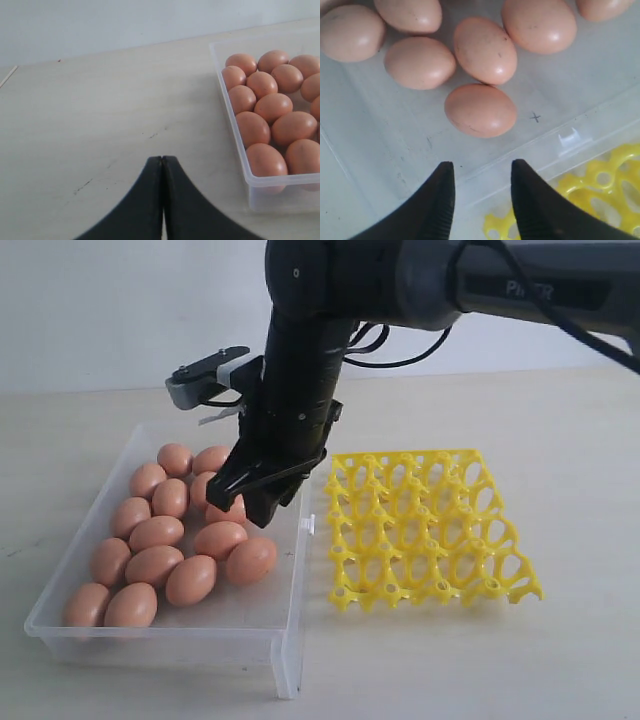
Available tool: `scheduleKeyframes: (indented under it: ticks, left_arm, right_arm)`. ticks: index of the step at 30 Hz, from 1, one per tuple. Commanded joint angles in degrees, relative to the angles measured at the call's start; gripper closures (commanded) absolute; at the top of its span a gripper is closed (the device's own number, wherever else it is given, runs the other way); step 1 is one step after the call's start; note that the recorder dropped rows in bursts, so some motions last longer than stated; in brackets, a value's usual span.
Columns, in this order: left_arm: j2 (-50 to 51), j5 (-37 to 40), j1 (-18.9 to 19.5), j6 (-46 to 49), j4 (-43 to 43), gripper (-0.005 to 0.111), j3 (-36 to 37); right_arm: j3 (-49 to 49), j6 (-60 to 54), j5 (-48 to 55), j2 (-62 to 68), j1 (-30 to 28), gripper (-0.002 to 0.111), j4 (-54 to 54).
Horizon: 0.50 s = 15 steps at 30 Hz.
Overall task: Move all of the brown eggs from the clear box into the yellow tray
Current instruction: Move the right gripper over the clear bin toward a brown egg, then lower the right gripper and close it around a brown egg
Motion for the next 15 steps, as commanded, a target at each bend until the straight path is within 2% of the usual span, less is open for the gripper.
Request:
scheduleKeyframes:
  ticks: [1, 3, 15]
  left_arm:
    - [-0.32, -0.35, -0.3, -0.19, -0.31, 0.107, -0.23]
    - [-0.32, -0.35, -0.3, -0.19, -0.31, 0.107, -0.23]
    - [-0.32, -0.35, -0.3, -0.19, -0.31, 0.107, -0.23]
  right_arm:
    - [-4.65, 3.48, 1.31, 3.18, 1.44, 0.054, -0.35]
    - [-5.7, 3.83, 1.31, 4.4, 2.17, 0.051, -0.35]
    - [-6.48, 6.21, 0.05, 9.65, 6.01, 0.052, -1.82]
